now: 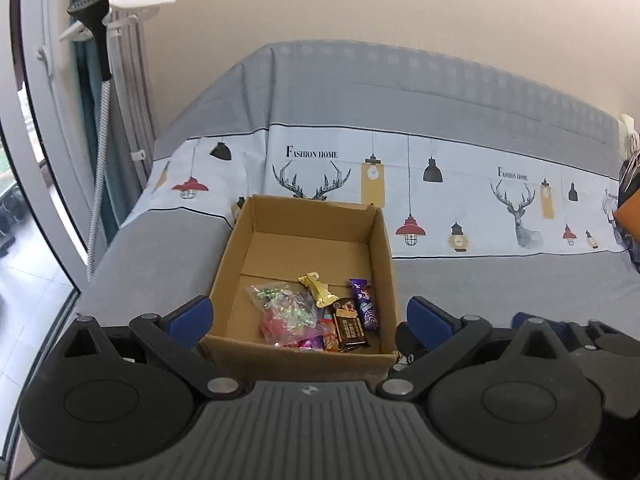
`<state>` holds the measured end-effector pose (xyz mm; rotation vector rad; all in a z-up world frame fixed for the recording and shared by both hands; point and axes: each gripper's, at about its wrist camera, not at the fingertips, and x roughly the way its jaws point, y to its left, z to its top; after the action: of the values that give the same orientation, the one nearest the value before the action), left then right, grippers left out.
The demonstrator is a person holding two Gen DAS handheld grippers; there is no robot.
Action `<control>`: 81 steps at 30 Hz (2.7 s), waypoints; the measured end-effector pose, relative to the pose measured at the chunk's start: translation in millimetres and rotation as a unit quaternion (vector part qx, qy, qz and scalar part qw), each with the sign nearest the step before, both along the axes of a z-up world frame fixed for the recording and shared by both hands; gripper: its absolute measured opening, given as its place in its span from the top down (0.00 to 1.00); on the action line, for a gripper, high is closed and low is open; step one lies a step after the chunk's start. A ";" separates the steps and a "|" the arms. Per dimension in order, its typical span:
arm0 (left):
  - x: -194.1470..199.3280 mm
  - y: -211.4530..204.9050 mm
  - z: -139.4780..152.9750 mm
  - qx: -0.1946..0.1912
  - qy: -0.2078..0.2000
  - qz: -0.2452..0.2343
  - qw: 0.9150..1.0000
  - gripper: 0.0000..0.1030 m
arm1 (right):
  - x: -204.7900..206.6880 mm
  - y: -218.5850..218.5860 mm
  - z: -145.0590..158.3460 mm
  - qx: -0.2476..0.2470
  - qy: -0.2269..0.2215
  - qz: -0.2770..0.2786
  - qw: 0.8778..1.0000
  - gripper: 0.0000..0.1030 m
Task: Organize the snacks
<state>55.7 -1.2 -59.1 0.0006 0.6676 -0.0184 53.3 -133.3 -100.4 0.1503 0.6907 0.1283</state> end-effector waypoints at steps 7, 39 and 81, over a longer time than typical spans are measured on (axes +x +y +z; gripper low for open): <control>-21.2 6.7 19.5 0.017 -0.010 0.008 1.000 0.00 | -22.2 3.5 20.5 0.006 0.002 -0.011 1.000 0.01; -23.3 13.2 21.0 0.042 -0.001 0.007 0.999 0.00 | -32.8 12.3 24.7 -0.002 0.001 -0.019 1.000 0.01; -26.2 5.8 20.4 0.055 0.001 0.003 0.998 0.00 | -37.9 2.5 22.9 0.007 0.001 -0.017 1.000 0.01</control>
<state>29.5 4.6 -38.7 0.1042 0.6695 0.0242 15.4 -130.9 -77.5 0.1758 0.6893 0.1008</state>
